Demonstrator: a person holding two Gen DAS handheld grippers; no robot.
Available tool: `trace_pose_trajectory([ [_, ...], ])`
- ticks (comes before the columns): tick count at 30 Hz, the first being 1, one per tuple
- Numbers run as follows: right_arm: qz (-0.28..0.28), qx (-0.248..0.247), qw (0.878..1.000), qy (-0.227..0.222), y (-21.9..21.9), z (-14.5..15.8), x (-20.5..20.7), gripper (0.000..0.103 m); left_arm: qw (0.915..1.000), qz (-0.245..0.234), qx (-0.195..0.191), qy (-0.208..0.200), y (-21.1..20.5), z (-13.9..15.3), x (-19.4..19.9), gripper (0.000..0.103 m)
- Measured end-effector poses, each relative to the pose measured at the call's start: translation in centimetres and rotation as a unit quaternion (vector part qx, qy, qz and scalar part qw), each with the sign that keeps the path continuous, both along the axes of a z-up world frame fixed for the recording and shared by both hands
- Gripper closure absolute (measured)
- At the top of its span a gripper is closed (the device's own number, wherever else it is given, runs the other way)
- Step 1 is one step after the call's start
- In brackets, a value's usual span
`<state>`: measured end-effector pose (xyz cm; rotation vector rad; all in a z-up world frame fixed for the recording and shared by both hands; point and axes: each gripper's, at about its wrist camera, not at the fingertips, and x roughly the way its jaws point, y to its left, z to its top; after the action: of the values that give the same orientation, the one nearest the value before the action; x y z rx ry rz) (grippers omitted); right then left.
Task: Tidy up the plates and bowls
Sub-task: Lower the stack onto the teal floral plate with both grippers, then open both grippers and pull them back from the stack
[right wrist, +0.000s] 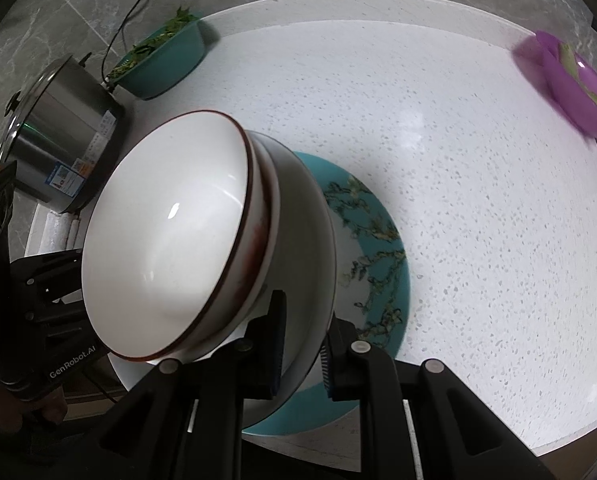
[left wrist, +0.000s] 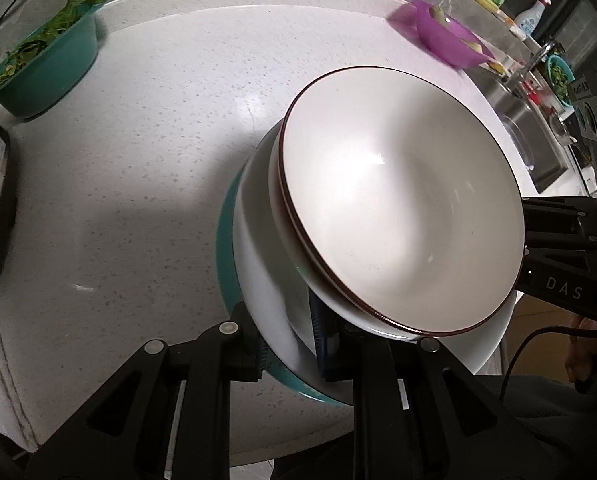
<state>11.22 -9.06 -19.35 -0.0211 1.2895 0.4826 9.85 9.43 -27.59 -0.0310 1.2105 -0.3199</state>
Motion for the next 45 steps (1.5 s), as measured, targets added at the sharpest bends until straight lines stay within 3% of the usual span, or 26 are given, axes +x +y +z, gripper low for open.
trace_pose_trajectory([
  [6,-0.011,0.0,1.0,0.008,-0.7,-1.2,-0.3,0.086,0.9999,-0.008,0.002,0.007,-0.8,-1.5,0.1,0.087],
  [18,-0.013,0.004,1.0,0.001,-0.6,-2.3,-0.8,0.086,0.9997,-0.004,0.012,-0.02,-1.5,-2.1,-0.1,0.087],
  [23,-0.021,0.01,1.0,-0.014,-0.7,-2.1,-1.2,0.081,0.9994,0.001,0.013,-0.033,-0.9,-1.7,-0.7,0.078],
  [25,-0.025,0.006,0.999,-0.023,-0.8,-1.7,-1.5,0.066,0.9992,0.007,0.009,-0.037,-0.3,-1.4,-1.2,0.071],
  [27,-0.04,-0.002,0.999,-0.033,-1.5,-1.2,-1.8,0.057,0.9992,0.006,0.0,-0.04,0.0,-0.9,-1.7,0.065],
  [29,-0.05,0.009,0.998,-0.038,-2.3,-0.5,-2.3,0.053,0.9988,0.01,-0.001,-0.048,0.4,0.0,-2.5,0.049],
  [30,-0.052,0.01,0.998,-0.044,-2.6,0.1,-2.7,0.045,0.9986,0.014,-0.003,-0.052,0.7,0.5,-3.0,0.036],
  [31,-0.054,0.005,0.997,-0.05,-2.9,0.5,-3.1,0.035,0.9984,0.016,-0.007,-0.055,0.8,1.0,-3.4,0.034],
  [32,-0.055,0.0,0.997,-0.061,-3.3,1.3,-3.6,0.034,0.9979,0.018,-0.013,-0.061,0.9,1.7,-4.1,0.033],
  [35,-0.056,0.008,0.995,-0.077,-4.3,2.9,-4.6,0.028,0.9953,0.034,-0.019,-0.088,1.0,3.6,-5.6,0.018],
  [37,-0.063,0.021,0.994,-0.091,-5.3,4.0,-5.3,0.012,0.9926,0.048,-0.023,-0.109,0.9,4.8,-6.5,0.0],
  [39,-0.066,0.039,0.992,-0.103,-6.0,5.1,-5.9,0.0,0.9897,0.064,-0.029,-0.124,0.7,5.8,-7.6,0.0],
  [45,-0.072,0.06,0.988,-0.124,-7.0,7.1,-8.5,0.0,0.9819,0.104,0.005,-0.158,-0.8,8.5,-10.5,0.0],
])
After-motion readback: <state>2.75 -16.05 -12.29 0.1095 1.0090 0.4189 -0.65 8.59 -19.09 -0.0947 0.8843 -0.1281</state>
